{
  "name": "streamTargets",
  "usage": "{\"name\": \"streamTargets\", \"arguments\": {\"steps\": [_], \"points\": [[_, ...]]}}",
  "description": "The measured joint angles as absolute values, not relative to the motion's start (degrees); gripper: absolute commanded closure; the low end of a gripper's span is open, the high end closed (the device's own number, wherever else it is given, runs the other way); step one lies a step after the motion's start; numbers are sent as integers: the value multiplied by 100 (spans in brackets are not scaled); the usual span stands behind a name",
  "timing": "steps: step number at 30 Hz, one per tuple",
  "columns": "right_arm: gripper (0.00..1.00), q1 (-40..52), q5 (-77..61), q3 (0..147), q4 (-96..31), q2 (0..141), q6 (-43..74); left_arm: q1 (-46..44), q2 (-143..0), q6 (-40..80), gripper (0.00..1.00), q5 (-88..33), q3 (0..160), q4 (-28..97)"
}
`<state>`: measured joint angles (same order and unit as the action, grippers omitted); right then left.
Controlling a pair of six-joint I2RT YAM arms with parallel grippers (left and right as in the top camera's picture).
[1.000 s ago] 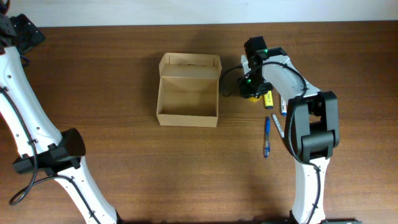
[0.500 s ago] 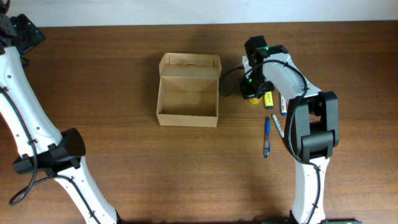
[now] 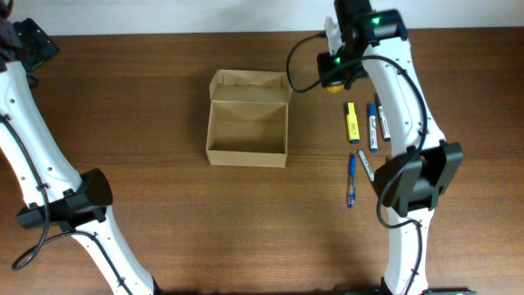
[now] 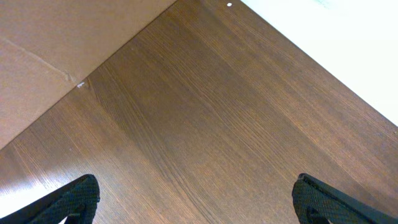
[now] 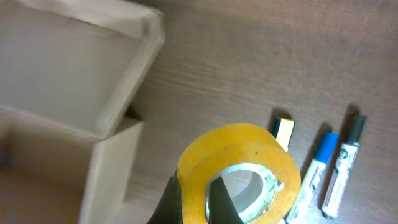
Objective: Pack container
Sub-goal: 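Carry the tape roll into the box and release it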
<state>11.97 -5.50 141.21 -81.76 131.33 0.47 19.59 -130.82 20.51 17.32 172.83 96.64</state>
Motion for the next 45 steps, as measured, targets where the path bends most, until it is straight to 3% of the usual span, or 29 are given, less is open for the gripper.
{"name": "streamTargets", "arguments": {"steps": [7,16,36,37,38,39,42,45], "points": [[96,1955,-591,15275,-8925,13043,-200,1959,-13082,2051,0,1732,17283,9664],[96,3310,-637,15161,-9052,13021,-1527,1959,-13082,2051,0,1734,17283,9664],[96,3505,-657,11653,-6372,13325,-2106,1959,-13082,2051,0,1734,17283,9664],[91,3503,-657,11552,-6313,13325,-2097,1959,-13082,2051,0,1734,17283,9664],[75,3503,-655,11483,-6287,13325,-2093,1959,-13082,2051,0,1734,17283,9664],[67,3503,-655,11437,-6287,13325,-2084,1959,-13082,2051,0,1734,17283,9664],[54,3503,-657,11410,-6289,13325,-2043,1959,-13082,2051,0,1734,17283,9664],[51,3503,-655,11465,-6368,13323,-1955,1959,-13082,2051,0,1732,17283,9664]]}}
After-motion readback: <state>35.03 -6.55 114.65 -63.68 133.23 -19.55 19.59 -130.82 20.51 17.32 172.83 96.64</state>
